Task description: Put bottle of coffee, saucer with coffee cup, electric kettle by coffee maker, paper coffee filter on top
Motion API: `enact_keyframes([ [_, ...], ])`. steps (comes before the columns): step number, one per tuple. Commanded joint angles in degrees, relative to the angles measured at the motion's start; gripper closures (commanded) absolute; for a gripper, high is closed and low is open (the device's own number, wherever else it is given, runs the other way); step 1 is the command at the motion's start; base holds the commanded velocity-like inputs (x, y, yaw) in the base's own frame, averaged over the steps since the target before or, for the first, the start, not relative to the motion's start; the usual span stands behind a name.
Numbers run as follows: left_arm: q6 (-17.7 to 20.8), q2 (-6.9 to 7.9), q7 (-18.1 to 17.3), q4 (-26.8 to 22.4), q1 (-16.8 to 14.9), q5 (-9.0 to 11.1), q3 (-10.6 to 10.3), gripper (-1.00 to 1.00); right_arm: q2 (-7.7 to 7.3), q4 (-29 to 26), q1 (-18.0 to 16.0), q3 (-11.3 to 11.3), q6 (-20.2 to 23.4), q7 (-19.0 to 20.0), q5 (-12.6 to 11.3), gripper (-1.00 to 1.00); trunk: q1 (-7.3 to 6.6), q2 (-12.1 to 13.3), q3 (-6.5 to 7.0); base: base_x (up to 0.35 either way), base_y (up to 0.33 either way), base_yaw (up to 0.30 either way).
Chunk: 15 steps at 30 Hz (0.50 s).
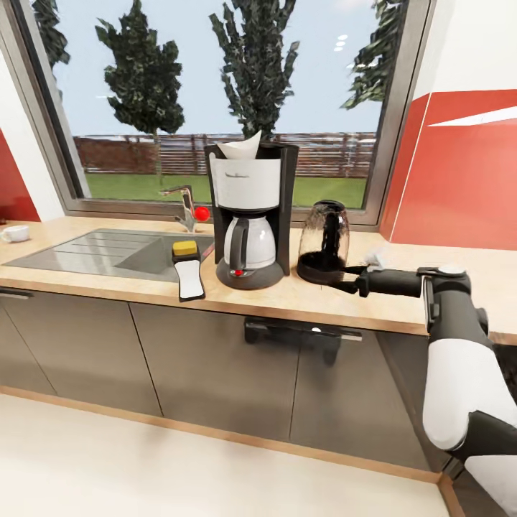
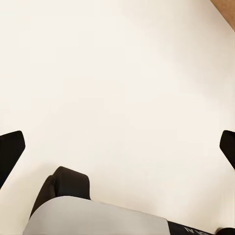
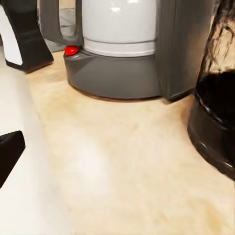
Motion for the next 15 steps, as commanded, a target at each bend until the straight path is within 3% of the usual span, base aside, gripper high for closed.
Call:
enact_keyframes([
  [1,-0.2,0.01,-0.2,0.1,0.0,0.1,-0.1,-1.00,2.08,-2.8,2.2,-0.1,0.6,1.1,0.3,-1.00,-0.01,0.0,-0.06,0.000,0.000,0.000],
  [4,-0.2,0.01,-0.2,0.1,0.0,0.1,-0.1,-1.00,4.93,-7.3,5.5,-0.1,1.5,2.9,0.3,-1.00,-0.01,0.0,-0.06,0.000,0.000,0.000],
  [7,-0.2,0.01,-0.2,0.1,0.0,0.1,-0.1,-1.00,6.81,-11.1,8.5,0.0,3.9,4.1,0.3,-1.00,-0.01,0.0,-0.06,0.000,0.000,0.000],
  [11,-0.2,0.01,-0.1,0.1,0.0,0.1,-0.1,-1.00,8.33,-14.4,13.1,0.1,6.2,4.9,-0.3,-1.00,-0.01,0.0,-0.06,0.000,0.000,0.000],
  [15,-0.2,0.01,-0.1,0.1,0.0,0.1,-0.1,-1.00,8.82,-15.3,17.1,0.2,6.8,5.2,-1.7,-1.00,-0.01,0.0,-0.06,0.000,0.000,0.000],
])
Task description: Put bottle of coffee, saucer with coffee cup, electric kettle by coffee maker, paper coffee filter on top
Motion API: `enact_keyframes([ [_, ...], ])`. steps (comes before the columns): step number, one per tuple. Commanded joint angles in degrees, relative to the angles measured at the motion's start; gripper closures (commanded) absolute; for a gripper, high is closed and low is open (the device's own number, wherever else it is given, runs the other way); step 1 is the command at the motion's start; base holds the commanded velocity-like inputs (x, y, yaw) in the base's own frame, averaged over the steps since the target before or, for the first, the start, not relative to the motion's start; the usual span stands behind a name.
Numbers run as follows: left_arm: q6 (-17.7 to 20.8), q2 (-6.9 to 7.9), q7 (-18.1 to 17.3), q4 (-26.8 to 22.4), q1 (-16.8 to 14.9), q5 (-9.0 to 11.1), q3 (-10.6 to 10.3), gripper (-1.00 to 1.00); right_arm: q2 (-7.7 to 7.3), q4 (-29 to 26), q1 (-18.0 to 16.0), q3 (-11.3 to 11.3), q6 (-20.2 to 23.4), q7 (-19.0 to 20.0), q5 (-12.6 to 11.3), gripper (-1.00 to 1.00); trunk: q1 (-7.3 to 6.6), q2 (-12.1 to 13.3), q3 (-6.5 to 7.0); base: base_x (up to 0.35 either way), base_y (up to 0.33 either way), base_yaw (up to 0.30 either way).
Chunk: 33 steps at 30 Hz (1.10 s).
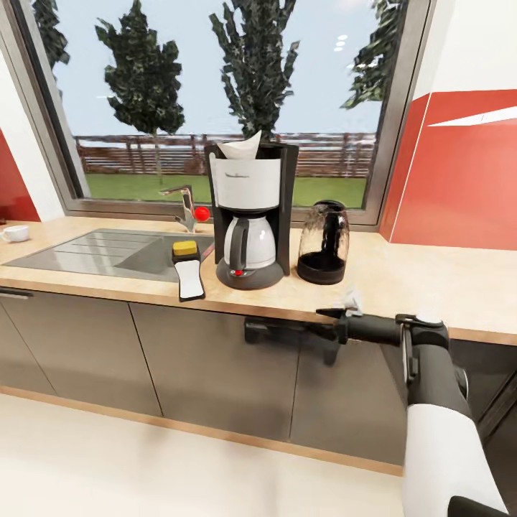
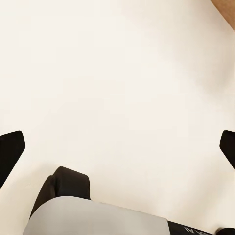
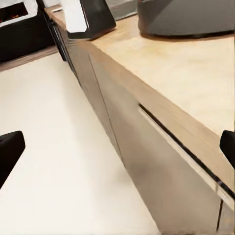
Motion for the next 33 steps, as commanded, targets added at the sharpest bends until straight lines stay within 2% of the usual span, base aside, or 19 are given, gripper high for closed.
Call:
enact_keyframes([
  [1,-0.2,0.01,-0.2,0.1,0.0,0.1,-0.1,-1.00,0.15,-0.2,0.9,-0.2,0.7,0.5,0.2,-1.00,-0.01,0.0,-0.05,0.000,0.000,0.000],
  [4,-0.2,0.01,-0.2,0.1,0.0,0.1,-0.1,-1.00,0.33,-0.3,4.9,-0.2,0.8,0.5,-0.7,-1.00,-0.01,0.0,-0.05,0.000,0.000,0.000],
  [5,-0.2,-0.05,-0.1,0.0,0.0,0.1,-0.1,-1.00,0.30,0.6,11.7,-0.4,-3.0,-0.2,-1.0,-1.00,-0.01,0.0,-0.05,0.000,0.000,0.000],
  [12,-0.4,-0.89,-0.4,-0.2,0.0,0.0,-0.8,-1.00,-0.08,2.5,18.0,-1.0,-7.7,-0.5,-0.8,-1.00,-0.01,0.0,-0.05,0.000,0.000,0.000],
  [13,-0.4,-1.09,-1.9,-0.9,0.0,0.0,-1.0,-1.00,-0.37,3.7,20.5,-2.4,-8.3,-1.1,-0.7,-1.00,-0.01,0.0,-0.05,0.000,0.000,0.000],
  [15,-0.4,-1.15,-3.3,-1.6,0.0,0.0,-1.0,-1.00,-0.79,6.5,22.3,-4.8,-9.3,-2.5,-0.7,-1.00,-0.01,0.0,-0.05,0.000,0.000,0.000],
  [16,-0.4,-1.18,-4.3,-2.1,0.0,0.0,-1.0,-1.00,-1.69,9.3,23.3,-6.3,-11.1,-3.7,-0.6,-1.00,-0.01,0.0,-0.05,0.000,0.000,0.000],
  [17,-0.4,-1.18,-4.8,-2.6,0.0,0.0,-1.0,-1.00,-2.28,11.3,23.8,-6.8,-12.5,-4.4,-0.5,-1.00,-0.01,0.0,-0.05,0.000,0.000,0.000],
  [18,-0.4,-1.20,-5.7,-3.7,0.0,-0.1,-1.1,-1.00,-3.60,15.8,24.5,-7.7,-15.8,-6.0,-0.5,-1.00,-0.01,0.0,-0.05,0.000,0.000,0.000],
  [19,-0.4,-1.21,-6.4,-5.3,0.0,-0.1,-1.1,-1.00,-5.18,21.1,25.1,-8.3,-19.5,-8.0,-0.4,-1.00,-0.01,0.0,-0.05,0.000,0.000,0.000],
  [21,-0.4,-1.20,-7.1,-8.6,0.0,-0.2,-1.1,-1.00,-9.88,32.3,26.3,-9.0,-25.9,-13.0,-0.4,-1.00,-0.01,0.0,-0.05,0.000,0.000,0.000],
  [23,-0.4,-1.19,-7.2,-9.5,0.0,-0.2,-1.1,-1.00,-12.27,37.6,26.8,-9.1,-28.0,-15.4,-0.3,-1.00,-0.01,0.0,-0.05,0.000,0.000,0.000],
  [24,-0.5,-1.16,-7.4,-10.6,0.0,-0.2,-1.0,-1.00,-16.84,52.0,27.6,-9.2,-34.7,-24.4,-0.3,-1.00,-0.01,0.0,-0.05,0.000,0.000,0.000],
  [26,-0.5,-1.10,-7.4,-10.6,0.0,-0.2,-1.0,-1.00,-17.46,55.1,28.0,-9.1,-36.5,-28.2,-0.2,-1.00,-0.01,0.0,-0.05,0.000,0.000,0.000],
  [27,-0.4,-0.92,-7.2,-10.4,0.0,-0.2,-0.9,-1.00,-18.33,60.1,29.6,-8.9,-39.5,-36.2,2.8,-1.00,-0.01,0.0,-0.05,0.000,0.000,0.000],
  [31,-0.4,-0.89,-7.1,-9.7,0.0,-0.3,-0.9,-1.00,-18.39,61.5,30.4,-8.8,-40.1,-37.9,8.6,-1.00,-0.01,0.0,-0.05,0.000,0.000,0.000],
  [32,-0.4,-0.88,-7.1,-9.5,0.0,-0.3,-0.9,-1.00,-18.39,62.0,30.7,-8.8,-40.2,-38.3,11.6,-1.00,-0.01,0.0,-0.05,0.000,0.000,0.000],
  [33,-0.4,-0.86,-7.1,-9.5,0.0,-0.3,-0.9,-1.00,-18.39,62.1,30.8,-8.8,-40.3,-38.4,12.4,-1.00,-0.01,0.0,-0.05,0.000,0.000,0.000],
])
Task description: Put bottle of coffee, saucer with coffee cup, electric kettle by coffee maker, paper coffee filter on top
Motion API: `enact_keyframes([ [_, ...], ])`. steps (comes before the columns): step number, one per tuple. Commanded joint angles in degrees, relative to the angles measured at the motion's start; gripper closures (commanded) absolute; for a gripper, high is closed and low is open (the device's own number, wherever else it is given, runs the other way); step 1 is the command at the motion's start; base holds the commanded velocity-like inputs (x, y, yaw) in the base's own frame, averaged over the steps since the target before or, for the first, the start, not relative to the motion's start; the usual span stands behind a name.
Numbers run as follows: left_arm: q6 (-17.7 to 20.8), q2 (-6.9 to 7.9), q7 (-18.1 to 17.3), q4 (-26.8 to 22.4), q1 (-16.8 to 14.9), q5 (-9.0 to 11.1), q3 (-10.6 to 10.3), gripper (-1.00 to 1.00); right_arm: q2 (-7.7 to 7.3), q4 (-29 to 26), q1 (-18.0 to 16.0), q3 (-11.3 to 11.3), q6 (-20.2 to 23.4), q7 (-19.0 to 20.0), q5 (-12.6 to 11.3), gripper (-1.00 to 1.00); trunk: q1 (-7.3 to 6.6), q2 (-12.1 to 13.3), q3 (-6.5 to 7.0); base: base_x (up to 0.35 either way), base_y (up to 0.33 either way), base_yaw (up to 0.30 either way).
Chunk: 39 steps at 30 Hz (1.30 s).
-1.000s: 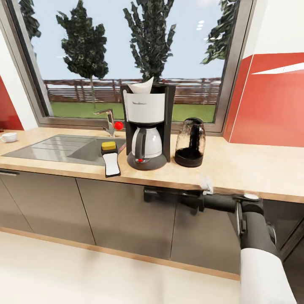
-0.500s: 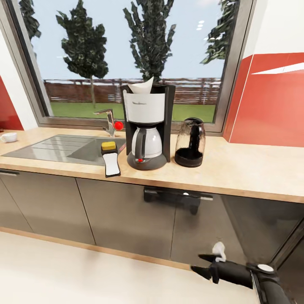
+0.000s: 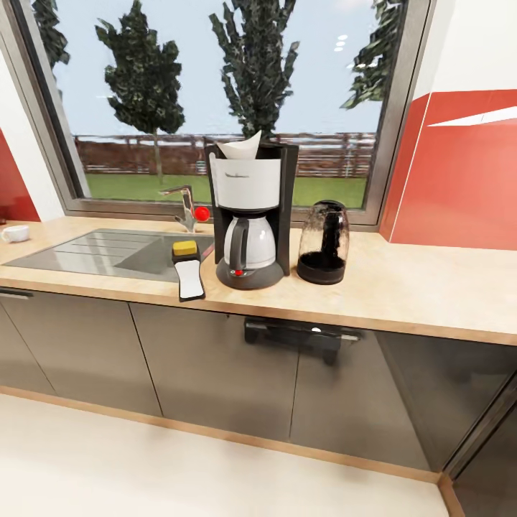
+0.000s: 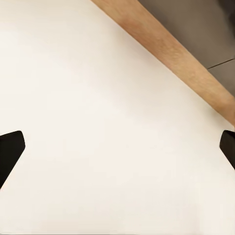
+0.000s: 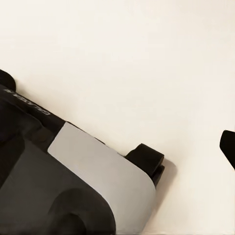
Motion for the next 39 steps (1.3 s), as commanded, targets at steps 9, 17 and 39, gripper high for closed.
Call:
enact_keyframes([
  [9,-0.3,0.18,0.1,0.3,0.0,0.1,-0.2,-1.00,-0.01,0.4,0.2,-0.7,-0.3,-0.2,3.3,-1.00,-0.01,0.0,-0.05,0.000,0.000,0.000],
  [17,-0.4,0.36,3.3,0.3,0.0,0.1,-0.2,-1.00,0.10,0.3,0.2,-0.8,-0.1,0.0,3.3,-1.00,-0.01,0.0,-0.05,0.000,0.000,0.000],
  [39,-0.4,1.96,4.2,3.6,0.0,0.1,0.0,-1.00,0.30,0.4,0.2,-1.1,0.0,-2.3,3.1,-1.00,-0.01,0.0,-0.05,0.000,0.000,0.222],
])
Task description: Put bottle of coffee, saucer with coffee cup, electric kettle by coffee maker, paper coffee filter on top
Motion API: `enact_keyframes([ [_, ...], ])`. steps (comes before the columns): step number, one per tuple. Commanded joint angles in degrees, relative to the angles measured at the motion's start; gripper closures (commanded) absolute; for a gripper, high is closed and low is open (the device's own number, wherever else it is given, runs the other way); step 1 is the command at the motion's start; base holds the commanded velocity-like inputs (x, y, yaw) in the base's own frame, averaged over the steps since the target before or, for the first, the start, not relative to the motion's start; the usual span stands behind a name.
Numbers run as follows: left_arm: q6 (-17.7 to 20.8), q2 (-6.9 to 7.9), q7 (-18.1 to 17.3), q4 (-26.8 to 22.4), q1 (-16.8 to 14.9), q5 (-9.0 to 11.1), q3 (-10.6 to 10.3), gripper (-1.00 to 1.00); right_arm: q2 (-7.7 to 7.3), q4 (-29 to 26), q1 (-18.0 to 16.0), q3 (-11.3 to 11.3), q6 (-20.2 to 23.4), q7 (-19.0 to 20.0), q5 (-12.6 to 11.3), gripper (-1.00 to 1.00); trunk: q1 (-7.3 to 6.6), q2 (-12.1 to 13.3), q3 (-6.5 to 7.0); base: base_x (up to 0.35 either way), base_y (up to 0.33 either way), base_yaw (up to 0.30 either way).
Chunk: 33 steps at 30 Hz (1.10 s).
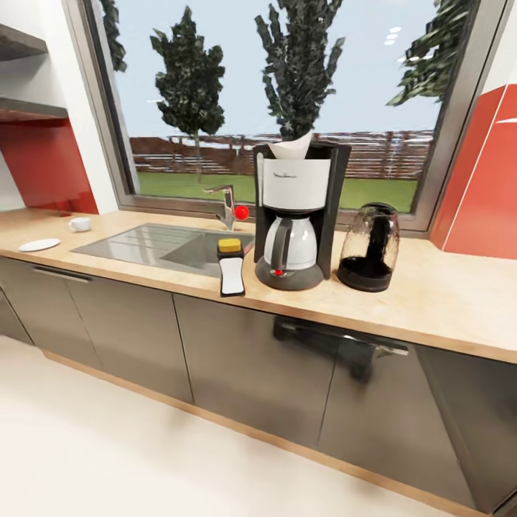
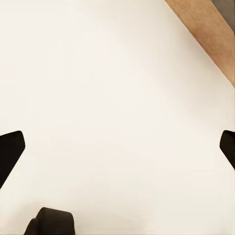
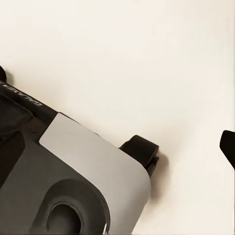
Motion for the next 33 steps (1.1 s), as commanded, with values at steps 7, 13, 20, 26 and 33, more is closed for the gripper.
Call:
enact_keyframes([
  [7,-0.3,0.07,-0.2,0.2,-0.1,0.1,-0.2,-1.00,0.22,0.0,0.0,-0.5,-0.3,-2.8,0.6,-1.00,-0.01,0.0,-0.05,0.000,0.000,0.272],
  [13,-0.3,0.07,-0.2,0.2,-0.1,0.1,-0.2,-1.00,0.31,0.0,0.0,-0.5,-0.3,-3.4,0.6,-1.00,-0.01,0.0,-0.05,0.000,0.000,0.273],
  [20,-0.3,0.07,-0.2,0.2,-0.1,0.1,-0.2,-1.00,0.34,0.0,0.0,-0.5,-0.3,-3.6,0.6,-1.00,-0.01,0.0,-0.05,0.000,0.000,0.274],
  [26,-0.3,0.07,-0.2,0.2,-0.1,0.1,-0.2,-1.00,0.45,0.0,0.0,-0.5,-0.3,-3.6,0.7,-1.00,-0.01,0.0,-0.05,0.000,0.000,0.274],
  [33,-0.3,0.07,-0.2,0.2,-0.1,0.1,-0.2,-1.00,0.73,0.1,0.0,-0.4,-0.3,-5.1,0.7,-1.00,-0.01,0.0,-0.05,0.000,0.000,0.274],
])
